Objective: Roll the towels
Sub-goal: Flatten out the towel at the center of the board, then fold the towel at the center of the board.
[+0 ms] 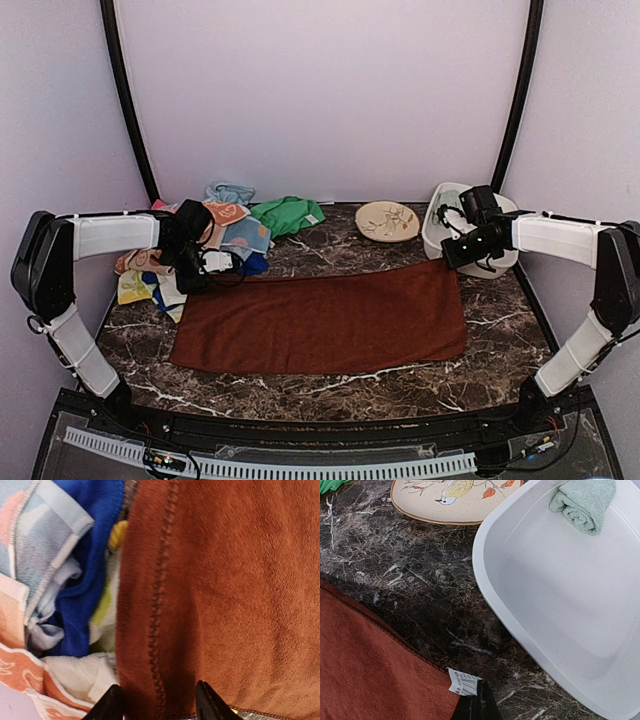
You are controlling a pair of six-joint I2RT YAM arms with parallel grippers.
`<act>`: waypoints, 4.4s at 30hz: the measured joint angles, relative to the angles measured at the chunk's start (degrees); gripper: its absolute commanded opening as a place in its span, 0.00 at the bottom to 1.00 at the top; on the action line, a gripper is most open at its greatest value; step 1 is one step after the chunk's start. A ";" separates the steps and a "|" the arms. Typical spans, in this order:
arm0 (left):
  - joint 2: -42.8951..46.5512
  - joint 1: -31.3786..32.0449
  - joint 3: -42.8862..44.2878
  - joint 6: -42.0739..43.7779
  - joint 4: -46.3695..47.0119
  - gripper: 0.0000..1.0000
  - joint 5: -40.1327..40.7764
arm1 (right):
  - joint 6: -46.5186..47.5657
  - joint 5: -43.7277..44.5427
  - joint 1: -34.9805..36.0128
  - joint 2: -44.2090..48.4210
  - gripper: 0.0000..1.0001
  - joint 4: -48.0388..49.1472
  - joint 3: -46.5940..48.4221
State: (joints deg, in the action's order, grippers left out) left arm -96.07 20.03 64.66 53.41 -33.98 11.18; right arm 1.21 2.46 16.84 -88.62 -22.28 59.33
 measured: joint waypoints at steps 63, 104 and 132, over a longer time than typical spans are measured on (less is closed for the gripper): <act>37.38 0.13 34.77 -8.61 -43.60 0.00 -12.79 | -7.23 -5.79 0.02 44.63 0.00 -41.66 19.56; 6.80 -0.74 0.17 0.00 5.38 0.00 2.36 | -1.73 2.34 -4.33 10.08 0.00 -14.36 1.79; 22.93 -1.27 -17.62 1.46 -6.43 0.00 -10.40 | -28.46 -8.61 4.35 28.50 0.00 -28.63 -17.35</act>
State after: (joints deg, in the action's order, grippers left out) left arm -73.14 18.76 47.05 54.87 -40.40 0.78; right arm -27.24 -6.15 21.19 -60.12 -50.92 41.98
